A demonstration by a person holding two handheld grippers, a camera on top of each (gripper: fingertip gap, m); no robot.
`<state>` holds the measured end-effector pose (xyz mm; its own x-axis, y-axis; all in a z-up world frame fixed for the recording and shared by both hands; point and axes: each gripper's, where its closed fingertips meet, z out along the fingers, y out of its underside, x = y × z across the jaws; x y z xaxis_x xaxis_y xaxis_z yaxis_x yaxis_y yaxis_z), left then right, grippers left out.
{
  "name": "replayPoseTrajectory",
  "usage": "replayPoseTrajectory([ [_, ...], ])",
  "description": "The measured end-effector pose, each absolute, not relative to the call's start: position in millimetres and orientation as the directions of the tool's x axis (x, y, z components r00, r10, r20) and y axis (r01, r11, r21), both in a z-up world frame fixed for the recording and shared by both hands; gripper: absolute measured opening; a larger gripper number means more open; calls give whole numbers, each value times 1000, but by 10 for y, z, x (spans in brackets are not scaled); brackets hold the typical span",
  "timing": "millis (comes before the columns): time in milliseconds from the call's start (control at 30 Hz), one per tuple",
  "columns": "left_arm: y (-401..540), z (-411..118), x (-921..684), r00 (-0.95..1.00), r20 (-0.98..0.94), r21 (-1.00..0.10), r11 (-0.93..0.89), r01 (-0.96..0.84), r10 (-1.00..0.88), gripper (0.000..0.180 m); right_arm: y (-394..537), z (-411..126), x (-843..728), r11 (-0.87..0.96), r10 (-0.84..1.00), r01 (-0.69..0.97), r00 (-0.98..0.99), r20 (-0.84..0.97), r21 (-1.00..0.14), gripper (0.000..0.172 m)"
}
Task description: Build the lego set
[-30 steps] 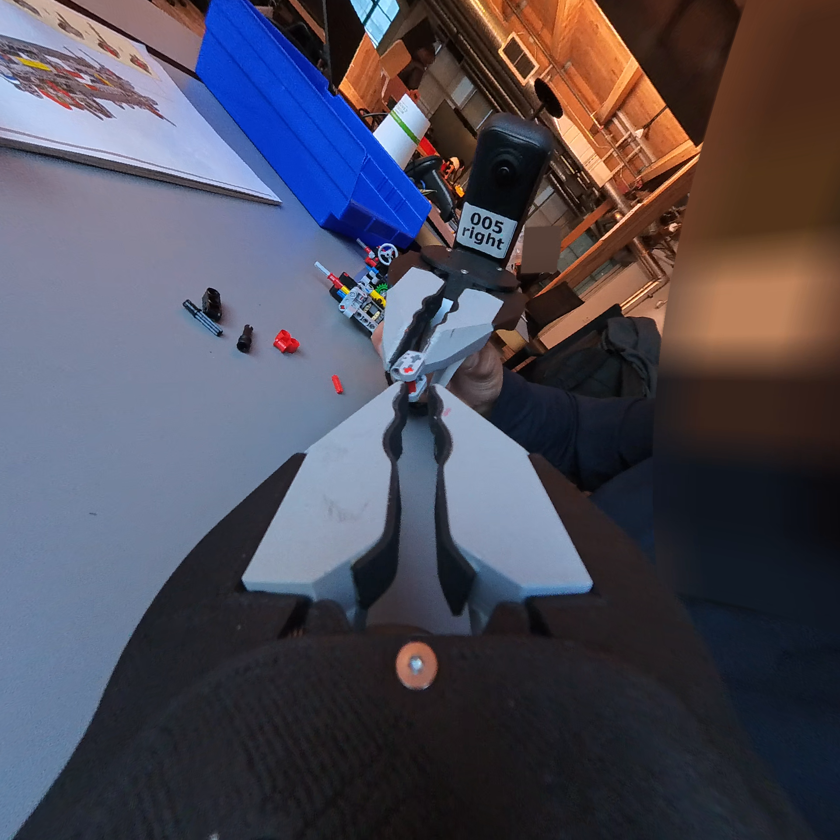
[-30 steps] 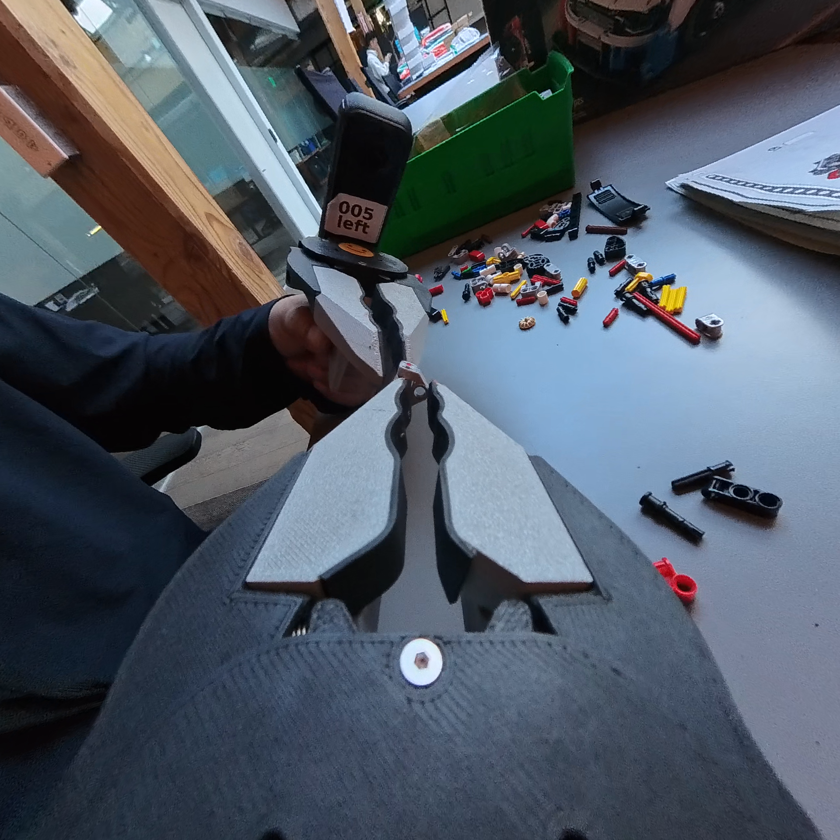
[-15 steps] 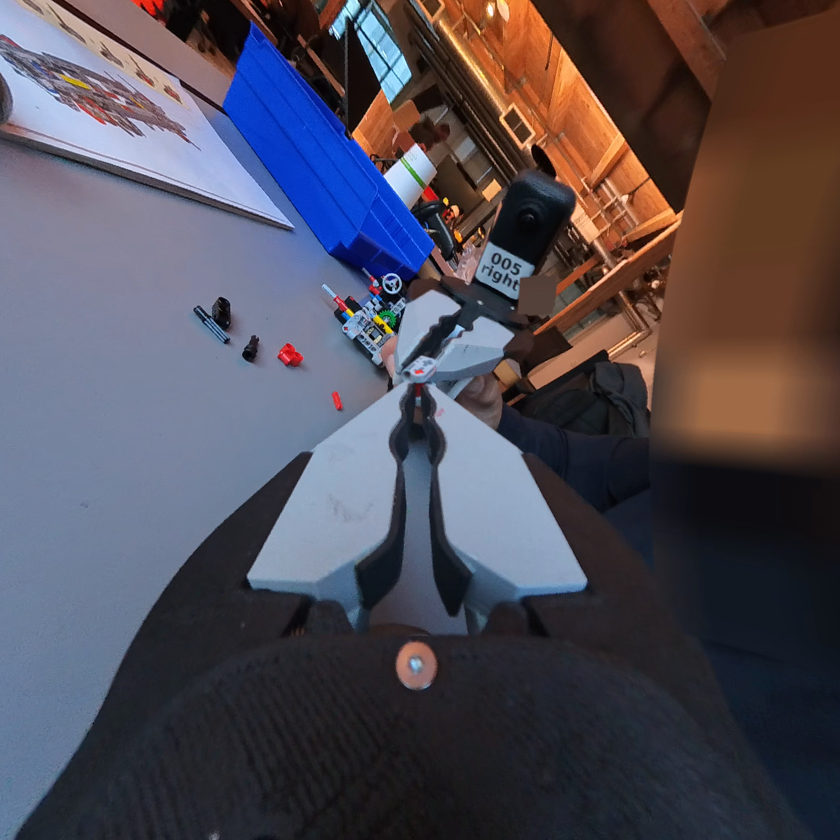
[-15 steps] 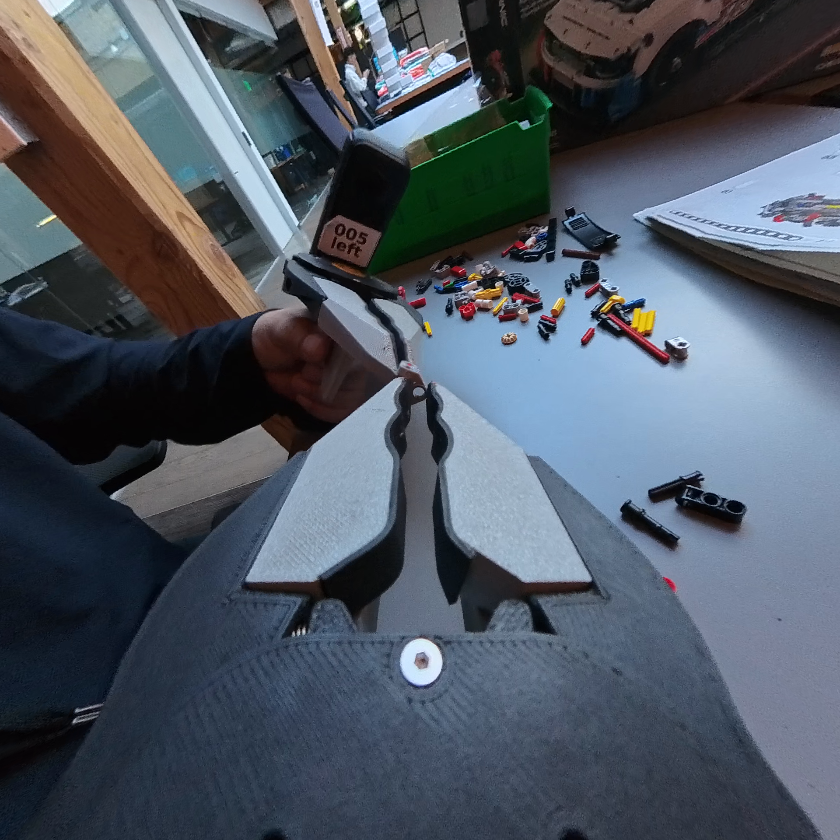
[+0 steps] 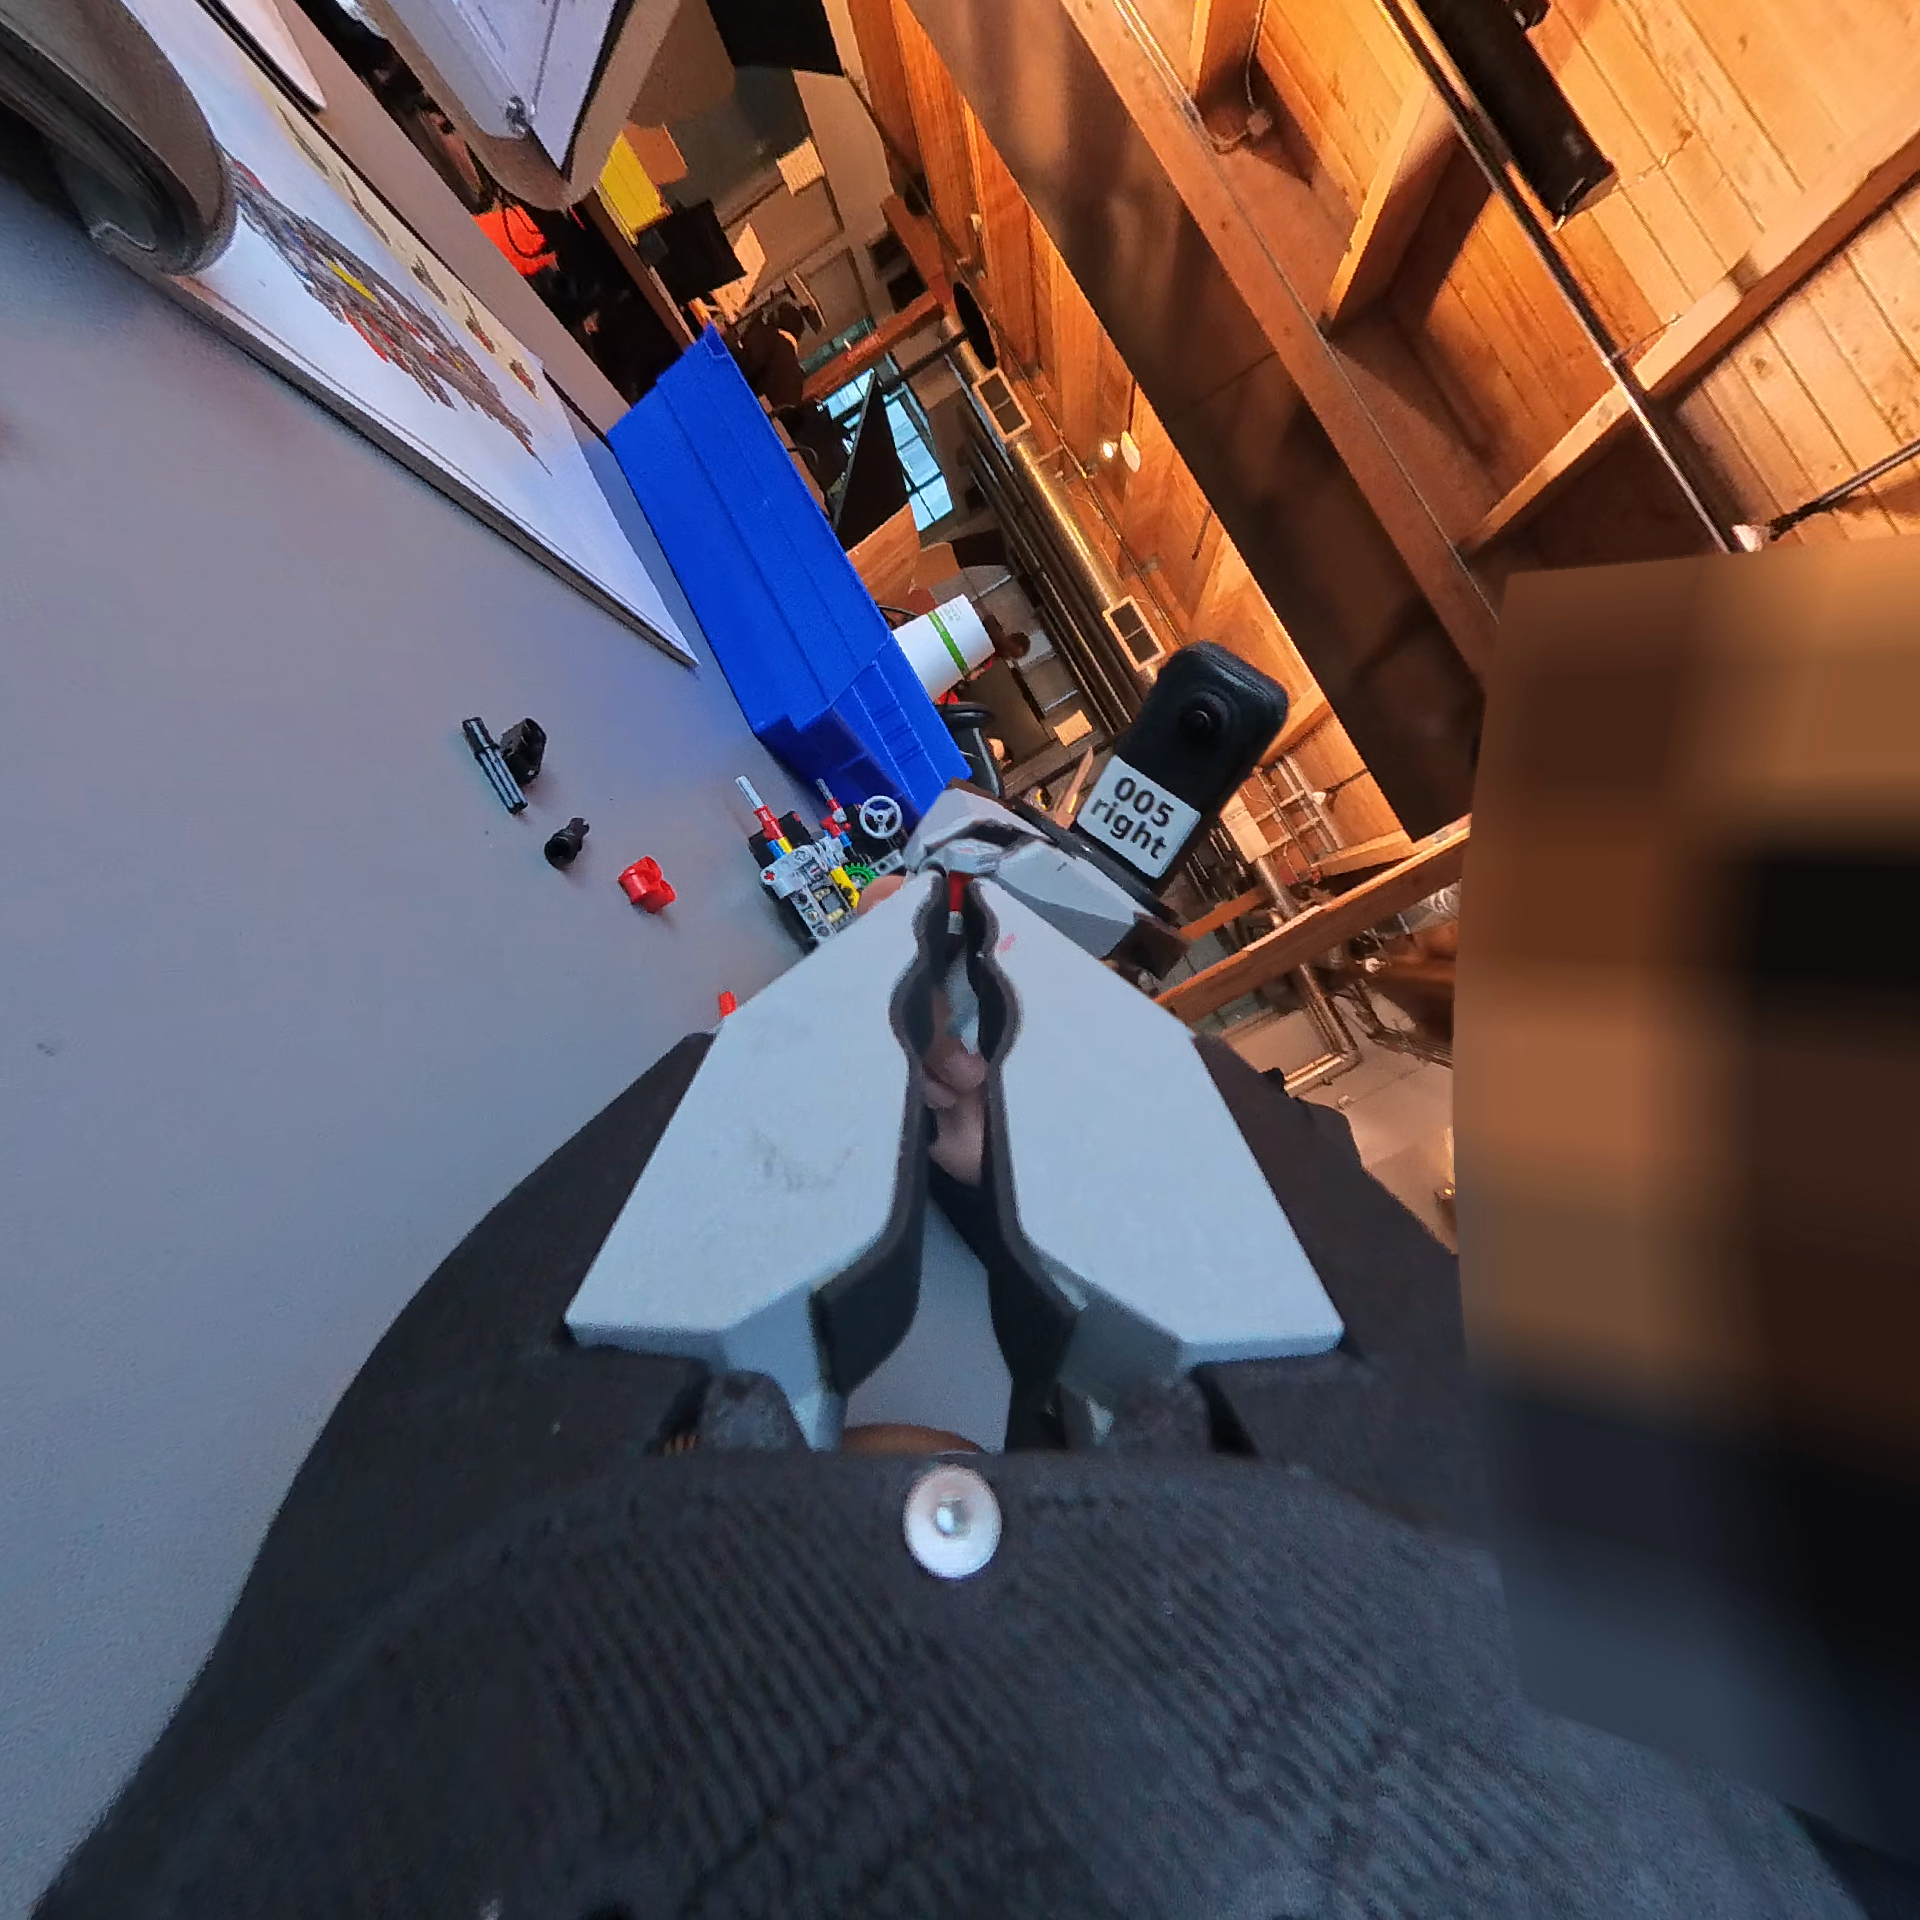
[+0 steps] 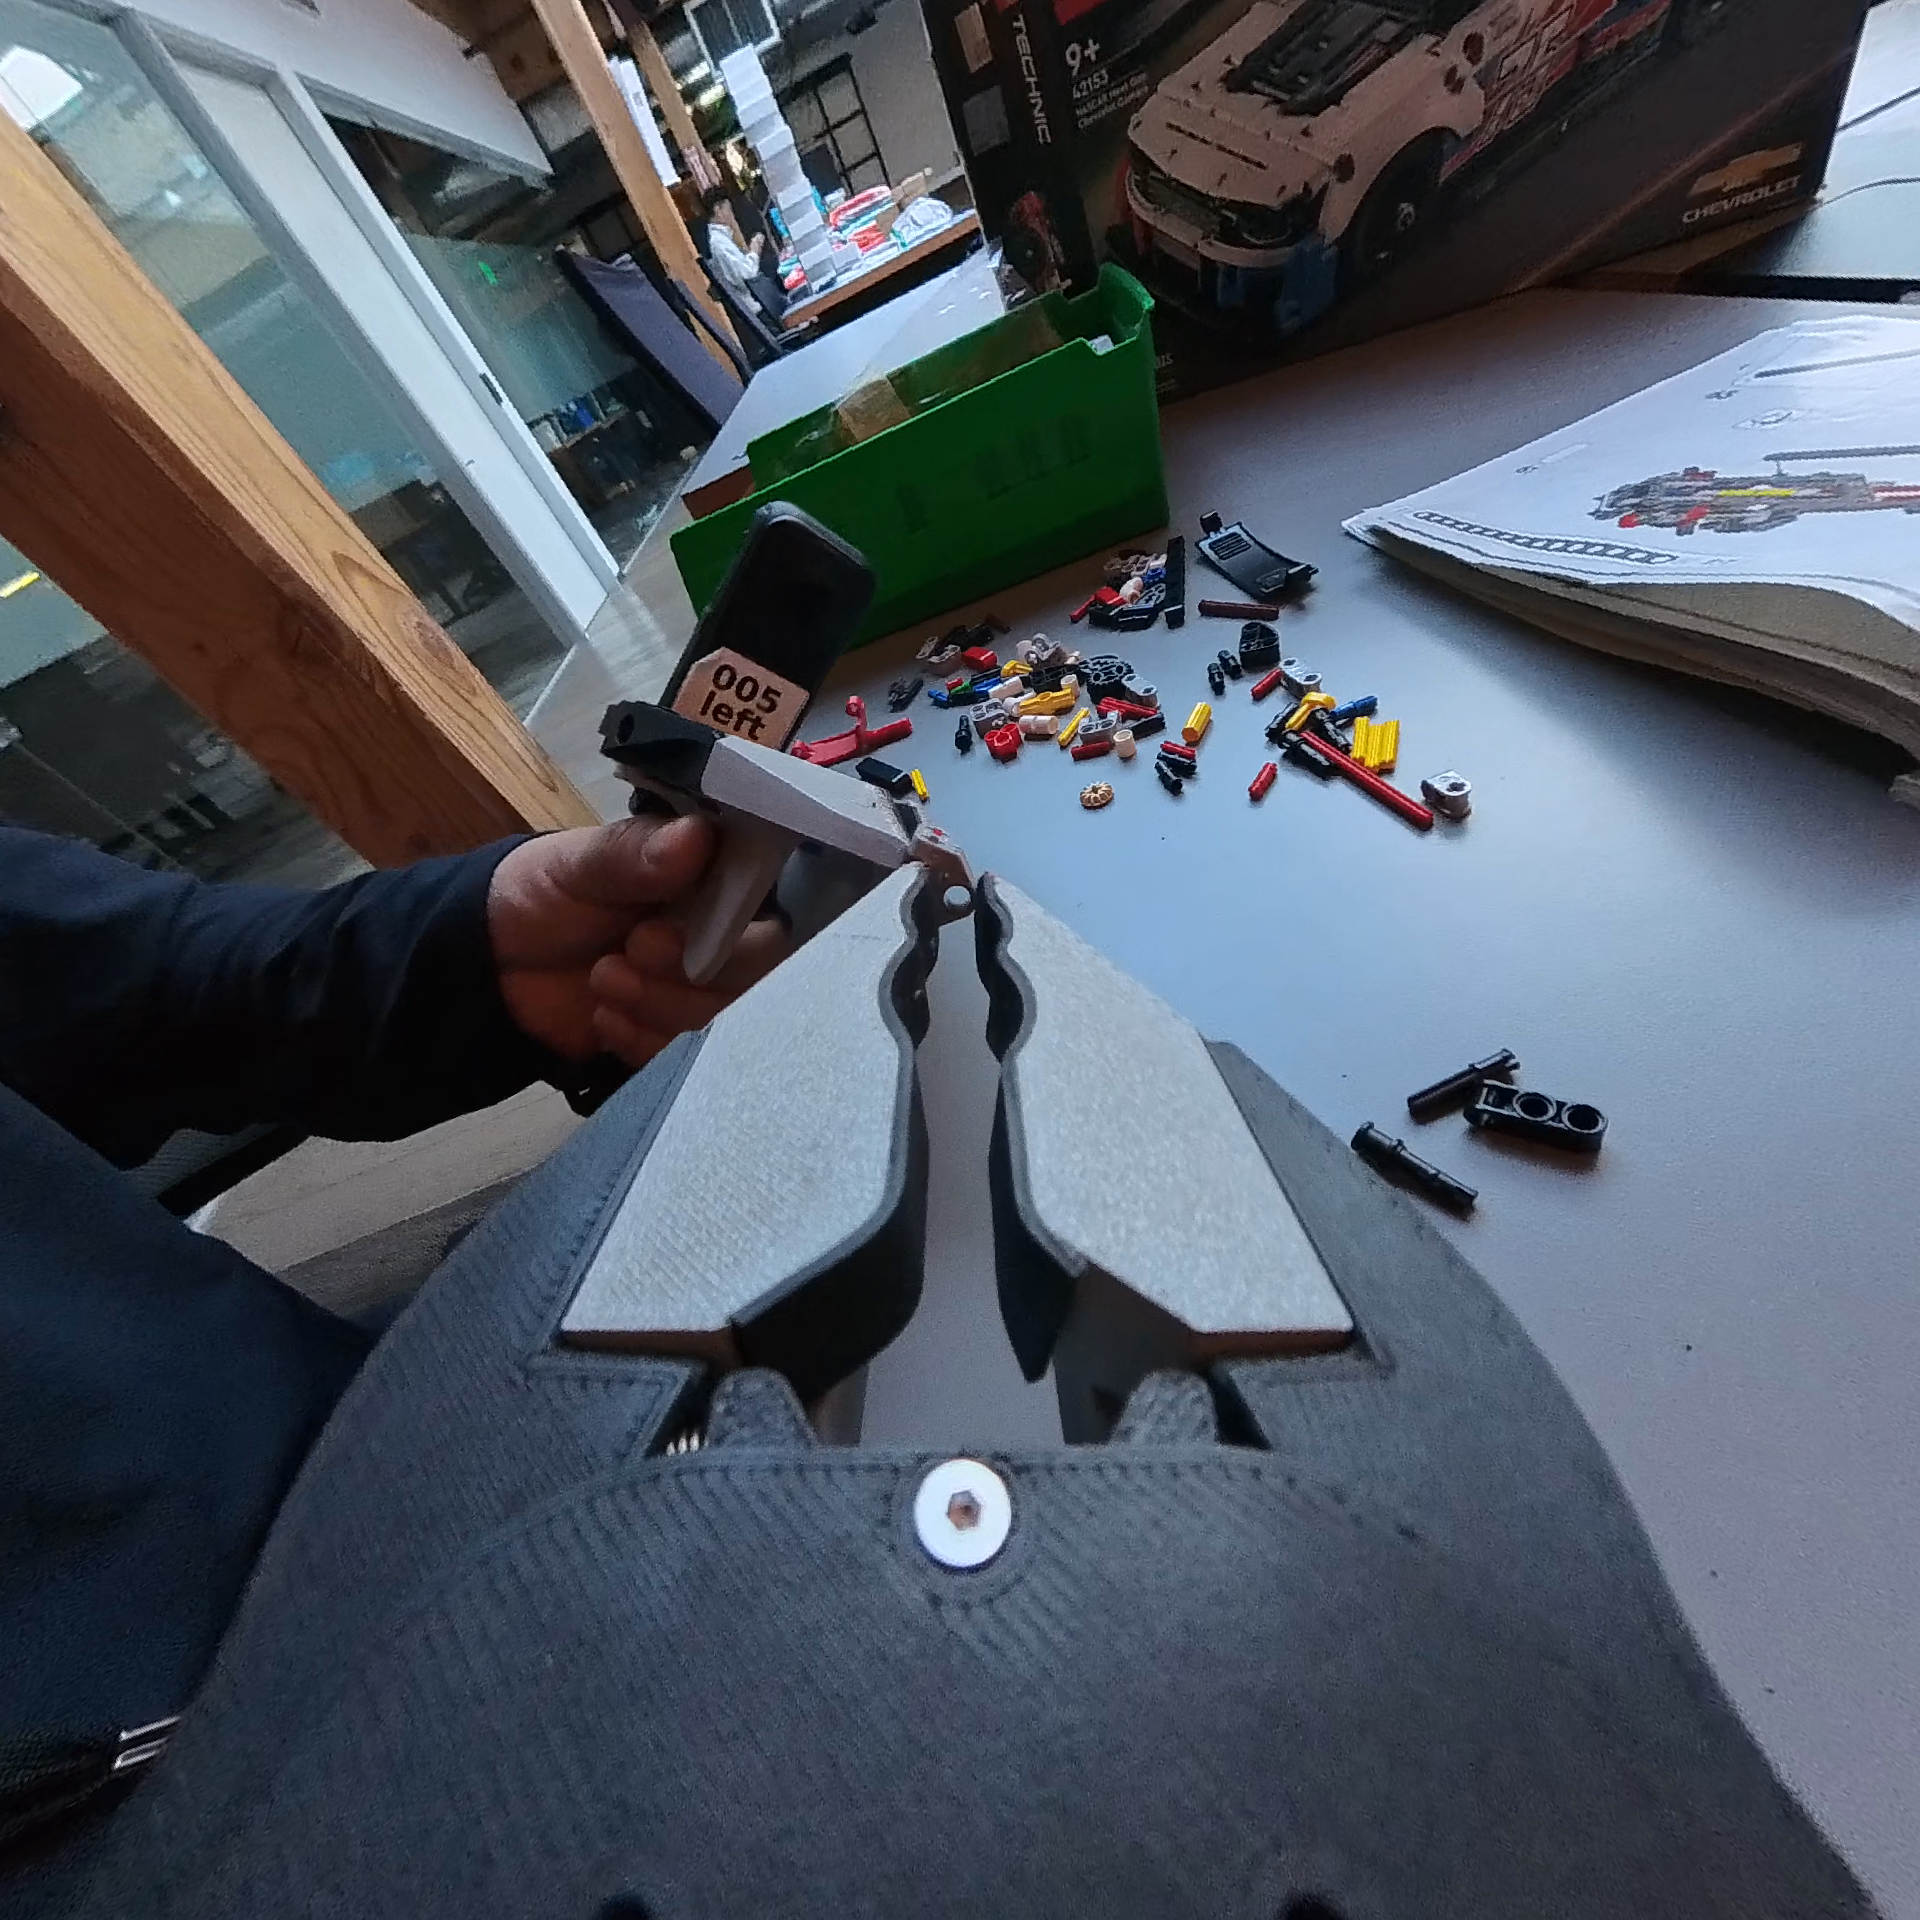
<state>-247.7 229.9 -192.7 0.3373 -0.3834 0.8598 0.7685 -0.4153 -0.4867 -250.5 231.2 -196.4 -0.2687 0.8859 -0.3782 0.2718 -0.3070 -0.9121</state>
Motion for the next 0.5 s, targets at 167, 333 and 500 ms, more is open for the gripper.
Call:
replayPoseTrajectory([
  [167, 2349, -1965, -2504, 335, 880, -453, -384, 805, -336, 0, 2359, -1996, -2523, -304, 900, 281, -228, -371, -910, 3],
  [333, 2368, -1970, -2509, 375, 870, -476, -347, 808, -321, 3, 2387, -2010, -2532, -295, 913, 282, -199, -357, -913, 4],
  [500, 2351, -1945, -2484, 376, 859, -492, -357, 794, -347, 6, 2379, -1995, -2525, -360, 875, 283, -228, -427, -889, 3],
])
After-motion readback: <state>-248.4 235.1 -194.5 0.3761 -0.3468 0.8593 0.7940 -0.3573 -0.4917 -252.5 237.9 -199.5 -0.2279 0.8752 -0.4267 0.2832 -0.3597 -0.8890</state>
